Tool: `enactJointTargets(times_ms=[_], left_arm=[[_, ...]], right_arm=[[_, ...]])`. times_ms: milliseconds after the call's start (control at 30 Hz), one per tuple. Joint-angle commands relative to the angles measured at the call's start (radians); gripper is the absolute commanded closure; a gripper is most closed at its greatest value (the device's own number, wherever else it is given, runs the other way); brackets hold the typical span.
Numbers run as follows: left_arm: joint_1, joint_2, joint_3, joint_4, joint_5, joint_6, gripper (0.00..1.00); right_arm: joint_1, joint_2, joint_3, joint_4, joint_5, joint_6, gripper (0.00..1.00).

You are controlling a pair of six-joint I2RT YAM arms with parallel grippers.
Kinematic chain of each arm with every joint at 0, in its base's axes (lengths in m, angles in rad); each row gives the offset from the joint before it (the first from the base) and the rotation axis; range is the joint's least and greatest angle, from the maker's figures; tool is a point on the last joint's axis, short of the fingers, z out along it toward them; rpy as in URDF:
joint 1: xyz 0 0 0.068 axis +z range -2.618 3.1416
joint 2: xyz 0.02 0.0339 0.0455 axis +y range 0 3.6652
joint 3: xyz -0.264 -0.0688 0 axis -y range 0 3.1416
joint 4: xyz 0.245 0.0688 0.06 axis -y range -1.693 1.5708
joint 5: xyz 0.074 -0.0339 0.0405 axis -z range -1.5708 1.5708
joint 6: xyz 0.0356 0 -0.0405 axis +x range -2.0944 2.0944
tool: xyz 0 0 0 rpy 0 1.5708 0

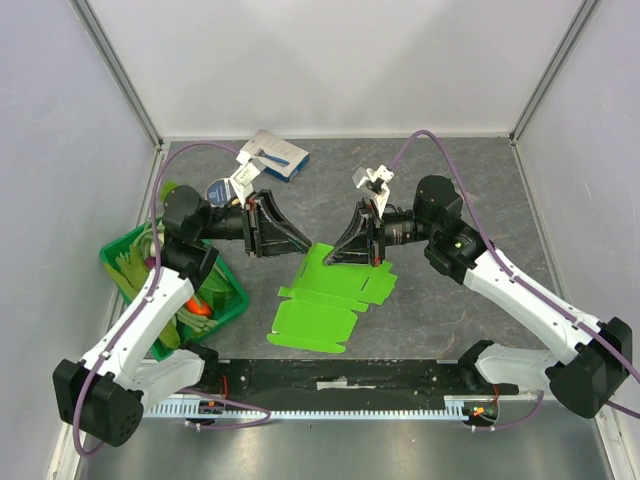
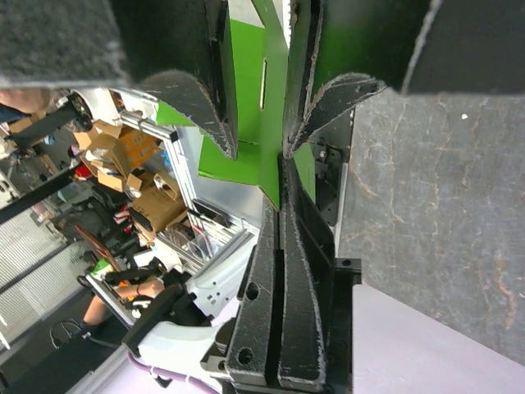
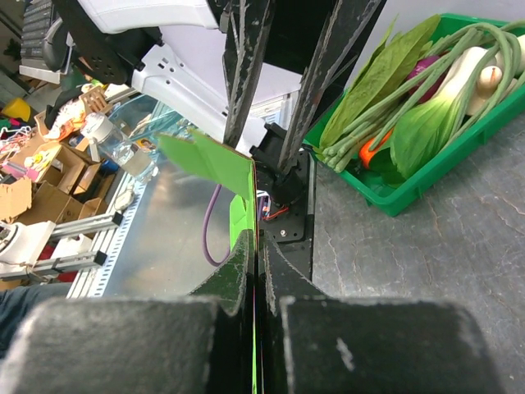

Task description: Fold the paper box

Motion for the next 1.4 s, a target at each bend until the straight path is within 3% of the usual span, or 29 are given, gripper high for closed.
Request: enactJointTargets(times_ms=[0, 233, 500, 600, 800, 833, 867, 900, 933, 967, 1033, 1167, 1367], left_arm=[[-0.048, 0.005, 0.041, -0.006, 0.042, 0.018, 0.65], [-0.076, 0.051, 0.104, -0.075, 0.016, 0.058, 0.65], [-0.112, 0.067, 0.118, -0.154, 0.018, 0.136, 0.81], [-0.122, 0.067, 0.147, -0.303, -0.025, 0.251, 0.98], [-0.102, 0.04, 0.228, -0.494, -0.154, 0.38, 0.98], [-0.081, 0.044, 0.227, -0.472, -0.147, 0.353, 0.94], [-0.05, 0.033, 0.214, -0.432, -0.133, 0.313, 0.62], [0.02, 0.015, 0.152, -0.365, -0.119, 0.199, 0.46], [0.062, -0.011, 0.11, -0.197, -0.119, 0.131, 0.4], [0.103, -0.057, 0.072, -0.134, -0.114, 0.03, 0.35], [0.203, -0.094, -0.006, -0.067, -0.102, -0.015, 0.36], [0.248, -0.133, -0.105, -0.077, -0.102, -0.034, 0.63], [0.236, -0.15, -0.263, 0.208, -0.032, -0.218, 0.64]], right_arm=[[0.006, 0.01, 0.014, 0.074, 0.004, 0.038, 1.0], [0.026, 0.019, 0.026, 0.074, -0.01, 0.034, 1.0], [0.028, 0.011, 0.029, 0.08, -0.005, 0.037, 1.0], [0.027, 0.011, 0.034, 0.08, -0.008, 0.038, 1.0], [0.027, 0.003, 0.036, -0.017, 0.022, -0.045, 1.0], [0.027, 0.0, 0.034, -0.017, 0.025, -0.046, 1.0], [0.026, -0.003, 0.028, -0.017, 0.027, -0.049, 1.0], [0.023, -0.004, 0.023, -0.015, 0.028, -0.051, 1.0], [0.011, -0.01, 0.022, -0.014, 0.035, -0.051, 1.0], [0.002, -0.015, 0.016, -0.014, 0.035, -0.046, 1.0], [-0.031, -0.03, 0.014, -0.011, 0.022, -0.042, 1.0], [-0.087, -0.05, 0.013, 0.04, -0.024, 0.009, 1.0], [-0.169, -0.063, 0.014, 0.116, -0.05, 0.098, 1.0]])
